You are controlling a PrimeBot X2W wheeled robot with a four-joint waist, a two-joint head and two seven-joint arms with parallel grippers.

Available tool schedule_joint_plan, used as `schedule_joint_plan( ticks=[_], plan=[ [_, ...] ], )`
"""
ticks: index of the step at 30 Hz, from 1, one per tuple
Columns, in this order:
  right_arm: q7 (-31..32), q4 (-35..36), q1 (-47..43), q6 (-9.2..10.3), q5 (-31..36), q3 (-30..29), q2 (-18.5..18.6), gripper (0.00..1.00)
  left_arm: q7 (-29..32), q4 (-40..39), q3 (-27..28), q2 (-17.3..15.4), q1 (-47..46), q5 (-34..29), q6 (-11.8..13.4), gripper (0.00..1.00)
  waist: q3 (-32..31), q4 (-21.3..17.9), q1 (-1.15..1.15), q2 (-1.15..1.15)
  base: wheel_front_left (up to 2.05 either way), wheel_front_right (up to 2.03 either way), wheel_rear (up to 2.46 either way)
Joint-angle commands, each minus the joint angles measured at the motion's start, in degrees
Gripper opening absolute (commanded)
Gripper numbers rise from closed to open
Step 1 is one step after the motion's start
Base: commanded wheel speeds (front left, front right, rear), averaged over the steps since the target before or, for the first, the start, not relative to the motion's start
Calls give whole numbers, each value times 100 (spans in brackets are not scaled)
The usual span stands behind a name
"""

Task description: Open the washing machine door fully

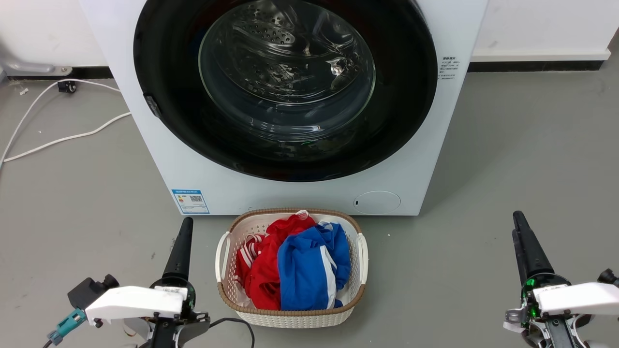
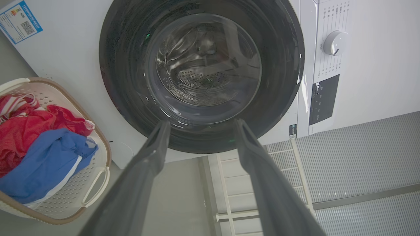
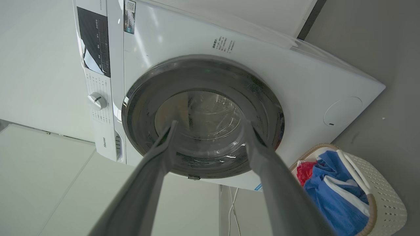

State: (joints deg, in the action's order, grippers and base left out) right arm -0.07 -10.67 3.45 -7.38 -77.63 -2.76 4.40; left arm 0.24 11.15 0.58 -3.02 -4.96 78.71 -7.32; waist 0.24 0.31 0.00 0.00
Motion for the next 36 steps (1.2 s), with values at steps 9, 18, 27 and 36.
schedule_joint_plan(
  ticks=[9,18,27,36],
  plan=[
    [-238,337,23,-6,1552,-39,-13,100,-235,-228,-119,-22,-181,-1387,-12,100,-15,20,0,0,0,0,0],
    [-229,468,-27,-7,2828,-7,-32,100,-419,-391,-260,-102,-165,-2716,-14,100,-23,29,0,0,0,0,0],
    [-128,603,-69,-9,3792,102,36,100,-584,-462,-503,-236,-215,-3836,53,100,-25,45,0,0,0,0,0],
    [-83,775,-155,-10,4675,163,33,100,-757,-435,-766,-373,-259,-4673,226,100,-38,47,0,0,0,0,0]
  ],
)
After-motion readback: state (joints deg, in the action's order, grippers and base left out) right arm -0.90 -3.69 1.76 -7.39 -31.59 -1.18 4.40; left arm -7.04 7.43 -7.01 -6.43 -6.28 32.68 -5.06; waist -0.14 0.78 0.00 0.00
